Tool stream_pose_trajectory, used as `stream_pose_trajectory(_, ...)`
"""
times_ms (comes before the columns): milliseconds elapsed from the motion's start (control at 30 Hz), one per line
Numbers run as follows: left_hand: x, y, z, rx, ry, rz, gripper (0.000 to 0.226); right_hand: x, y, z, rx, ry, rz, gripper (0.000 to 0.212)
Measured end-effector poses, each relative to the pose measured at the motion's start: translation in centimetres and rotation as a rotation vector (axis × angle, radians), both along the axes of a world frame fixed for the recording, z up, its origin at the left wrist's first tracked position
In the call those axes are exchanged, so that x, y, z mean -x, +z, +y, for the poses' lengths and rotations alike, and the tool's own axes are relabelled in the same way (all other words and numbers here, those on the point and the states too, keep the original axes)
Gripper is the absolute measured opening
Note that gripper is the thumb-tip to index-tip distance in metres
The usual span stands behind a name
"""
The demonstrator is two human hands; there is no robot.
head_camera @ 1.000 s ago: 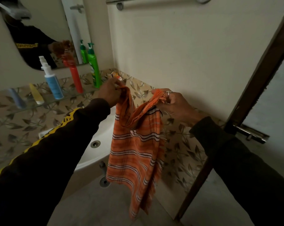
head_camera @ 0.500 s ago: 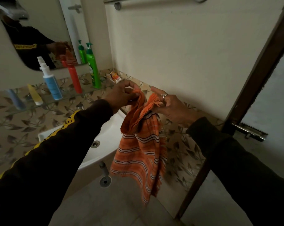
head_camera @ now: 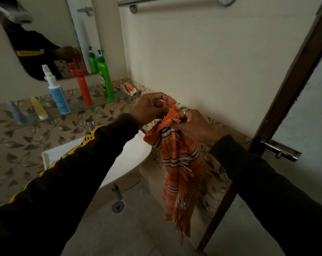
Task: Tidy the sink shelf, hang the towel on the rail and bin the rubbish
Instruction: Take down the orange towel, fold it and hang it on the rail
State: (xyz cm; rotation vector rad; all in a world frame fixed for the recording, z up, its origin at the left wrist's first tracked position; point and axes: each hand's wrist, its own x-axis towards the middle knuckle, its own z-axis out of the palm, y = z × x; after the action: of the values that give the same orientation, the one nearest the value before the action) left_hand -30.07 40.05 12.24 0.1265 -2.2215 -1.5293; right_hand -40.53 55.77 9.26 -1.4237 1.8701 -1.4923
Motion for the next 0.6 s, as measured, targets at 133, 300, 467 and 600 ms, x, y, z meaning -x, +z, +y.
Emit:
stream_pose_trajectory(133, -0.3, 0.4, -1.0, -0.051, 0.128, -0.047, 0.043, 0.7, -0.7, 0.2, -0.004, -0.034, -0.002, 0.018)
stream_pose_trajectory(300, -1.3, -0.6, -2.2, -0.094, 0.214, -0.055, 0.041, 1.4, -1.6, 0.6, -0.016, -0.115, -0.034, 0.021)
stream_pose_trajectory(467, -1.6, -1.6, -2.1, -0.078, 0.205, -0.053, 0.035, 1.7, -1.9, 0.0, 0.014, -0.191, -0.033, 0.018)
stream_pose_trajectory(600, -1.2, -2.1, -1.3, -0.067, 0.181, -0.058, 0.033, 1.3, -1.8, -0.8, 0.082, -0.219, -0.092, 0.018)
